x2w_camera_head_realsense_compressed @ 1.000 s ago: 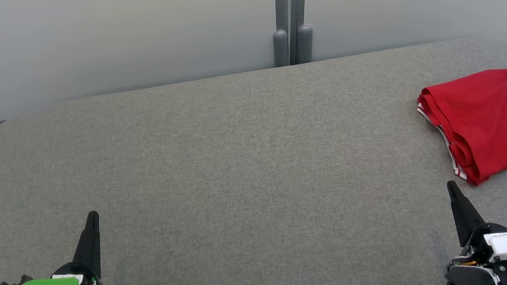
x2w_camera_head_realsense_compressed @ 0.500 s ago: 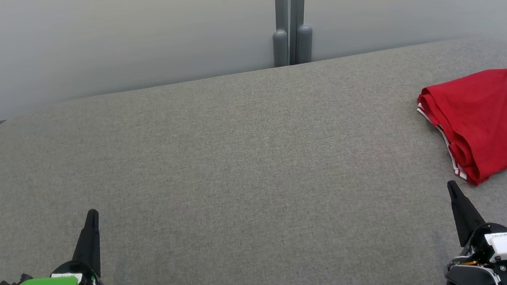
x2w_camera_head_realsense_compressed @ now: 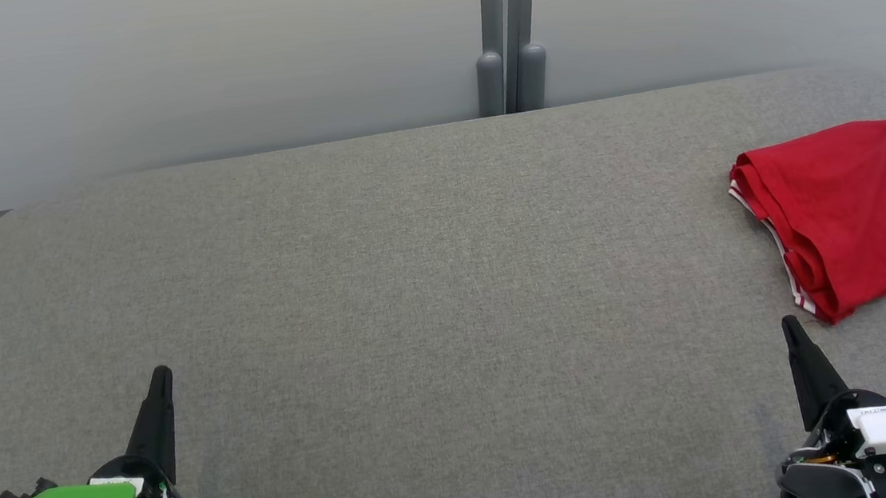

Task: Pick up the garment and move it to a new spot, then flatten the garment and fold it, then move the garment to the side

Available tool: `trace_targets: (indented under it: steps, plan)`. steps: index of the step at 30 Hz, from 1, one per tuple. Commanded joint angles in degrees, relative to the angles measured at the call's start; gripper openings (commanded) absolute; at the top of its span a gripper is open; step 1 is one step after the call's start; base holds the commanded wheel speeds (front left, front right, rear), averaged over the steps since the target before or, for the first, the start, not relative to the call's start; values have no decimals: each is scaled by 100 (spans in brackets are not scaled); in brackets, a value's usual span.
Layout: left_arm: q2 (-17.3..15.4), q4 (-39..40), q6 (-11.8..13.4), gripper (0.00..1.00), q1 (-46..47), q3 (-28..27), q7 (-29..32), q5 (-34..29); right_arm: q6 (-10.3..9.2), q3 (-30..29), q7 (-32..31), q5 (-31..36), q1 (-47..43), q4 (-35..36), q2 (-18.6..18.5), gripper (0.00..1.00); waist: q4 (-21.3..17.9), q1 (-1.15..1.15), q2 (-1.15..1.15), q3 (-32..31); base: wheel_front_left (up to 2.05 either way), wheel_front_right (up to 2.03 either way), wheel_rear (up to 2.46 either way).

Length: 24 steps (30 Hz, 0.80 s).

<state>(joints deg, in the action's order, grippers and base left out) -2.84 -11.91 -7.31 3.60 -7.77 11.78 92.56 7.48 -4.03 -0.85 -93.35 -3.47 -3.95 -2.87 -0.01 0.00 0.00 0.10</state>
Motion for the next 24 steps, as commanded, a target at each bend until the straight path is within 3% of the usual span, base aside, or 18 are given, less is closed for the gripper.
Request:
trace_targets:
  steps: [1,24]
  plan:
    - [-2,12,-34,0,74,-22,15,0,2,-14,-13,-14,-72,24,-14,0,0,0,0,0,0,0,0]
    - [-2,13,-35,0,74,-21,14,1,2,-16,-16,-12,-72,24,-12,0,0,0,0,0,0,0,0]
